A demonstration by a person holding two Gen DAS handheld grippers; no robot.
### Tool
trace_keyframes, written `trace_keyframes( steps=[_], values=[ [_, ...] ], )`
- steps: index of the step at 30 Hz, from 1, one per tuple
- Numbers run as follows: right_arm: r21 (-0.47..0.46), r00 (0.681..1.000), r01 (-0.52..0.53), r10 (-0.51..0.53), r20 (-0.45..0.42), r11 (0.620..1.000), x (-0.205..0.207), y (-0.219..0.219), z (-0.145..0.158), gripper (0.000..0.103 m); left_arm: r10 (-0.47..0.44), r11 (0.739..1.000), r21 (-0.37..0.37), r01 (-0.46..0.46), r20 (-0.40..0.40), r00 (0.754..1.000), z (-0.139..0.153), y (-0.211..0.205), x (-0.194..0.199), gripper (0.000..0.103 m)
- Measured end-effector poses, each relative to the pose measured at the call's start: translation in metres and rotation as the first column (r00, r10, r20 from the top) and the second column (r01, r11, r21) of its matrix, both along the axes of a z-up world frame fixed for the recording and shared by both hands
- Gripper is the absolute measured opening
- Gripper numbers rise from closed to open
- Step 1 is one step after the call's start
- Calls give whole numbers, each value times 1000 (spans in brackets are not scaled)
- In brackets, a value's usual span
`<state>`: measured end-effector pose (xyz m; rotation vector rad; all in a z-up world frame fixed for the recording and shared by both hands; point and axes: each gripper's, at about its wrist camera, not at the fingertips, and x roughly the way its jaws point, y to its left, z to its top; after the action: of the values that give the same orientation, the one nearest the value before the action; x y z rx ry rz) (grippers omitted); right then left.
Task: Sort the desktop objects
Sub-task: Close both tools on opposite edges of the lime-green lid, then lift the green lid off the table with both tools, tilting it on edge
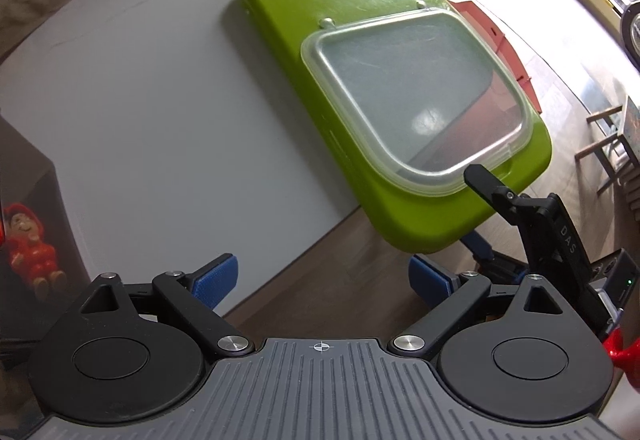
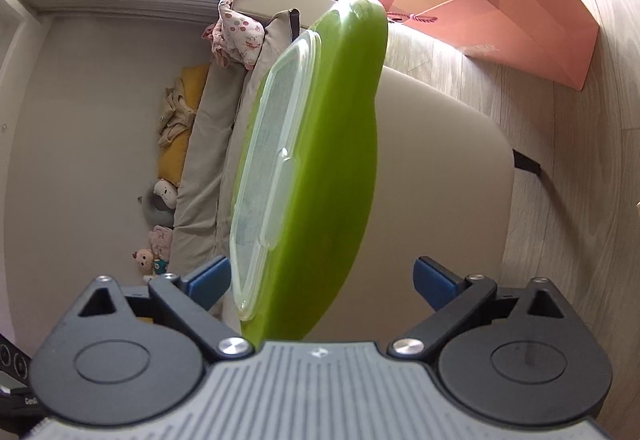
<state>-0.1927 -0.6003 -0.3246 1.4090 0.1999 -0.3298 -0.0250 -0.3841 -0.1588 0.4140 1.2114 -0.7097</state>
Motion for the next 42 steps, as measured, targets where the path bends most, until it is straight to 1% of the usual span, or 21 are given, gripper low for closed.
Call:
trace_keyframes(
  steps=[4,6,8,9,10,11,13,14,16,19,21,23,25,27,28,31,34,36,39,40,42],
  values=[
    [56,996,74,-76,42,996,11,3,-11,98,30,999,-29,-31,-40,999,-1,11,7,97],
    [82,991,111,-116,60,990,16,5,-13,90,44,998,-43,-46,-59,997,-3,13,9,97],
    [87,990,131,-136,50,988,19,7,-11,71,53,997,-57,-58,-74,996,-4,12,10,97],
    [83,990,130,-135,50,988,20,7,-9,69,56,996,-66,-61,-80,995,-4,12,11,97],
    [81,990,123,-128,59,989,21,7,-8,63,57,995,-78,-64,-86,995,-3,11,11,97],
    [87,990,112,-118,72,990,21,7,-8,53,56,993,-98,-65,-94,994,-3,11,11,97],
    [123,991,86,-97,89,989,19,4,-8,48,53,987,-144,-70,-118,992,-1,12,11,97],
    [146,992,78,-92,92,986,16,3,-8,44,52,983,-169,-75,-137,989,-1,13,12,97],
    [190,991,83,-101,88,978,5,0,-6,40,48,971,-223,-89,-182,982,-1,16,14,97],
    [197,992,86,-102,74,977,-18,-6,7,37,44,944,-303,-130,-275,960,-6,24,20,97],
    [208,993,87,-102,63,974,-36,-13,15,35,42,921,-352,-169,-342,939,-11,29,25,97],
    [246,994,75,-91,57,966,-53,-19,20,34,48,886,-398,-236,-429,902,-21,35,30,98],
    [303,996,50,-70,55,952,-67,-23,23,33,52,855,-424,-299,-502,863,-31,38,34,100],
    [359,997,19,-44,62,933,-79,-24,25,32,47,835,-433,-340,-560,827,-45,35,39,100],
    [376,997,3,-29,65,927,-83,-24,27,31,50,831,-431,-350,-570,820,-49,33,41,100],
    [404,997,-55,26,77,913,-92,-21,34,30,67,829,-428,-360,-563,824,-56,26,45,100],
    [425,988,-134,86,129,895,-93,-13,38,26,65,815,-451,-364,-552,831,-58,21,52,100],
    [423,983,-165,117,138,891,-95,-10,40,25,78,818,-446,-364,-541,837,-58,15,58,101],
    [418,981,-183,137,137,890,-99,-7,44,25,95,830,-415,-372,-552,828,-62,7,67,101],
    [420,980,-187,140,140,888,-100,-7,45,24,97,834,-405,-375,-561,822,-64,5,69,101],
    [442,975,-201,136,174,874,-105,-6,45,23,90,835,-397,-381,-586,806,-70,-1,68,101]
  ],
)
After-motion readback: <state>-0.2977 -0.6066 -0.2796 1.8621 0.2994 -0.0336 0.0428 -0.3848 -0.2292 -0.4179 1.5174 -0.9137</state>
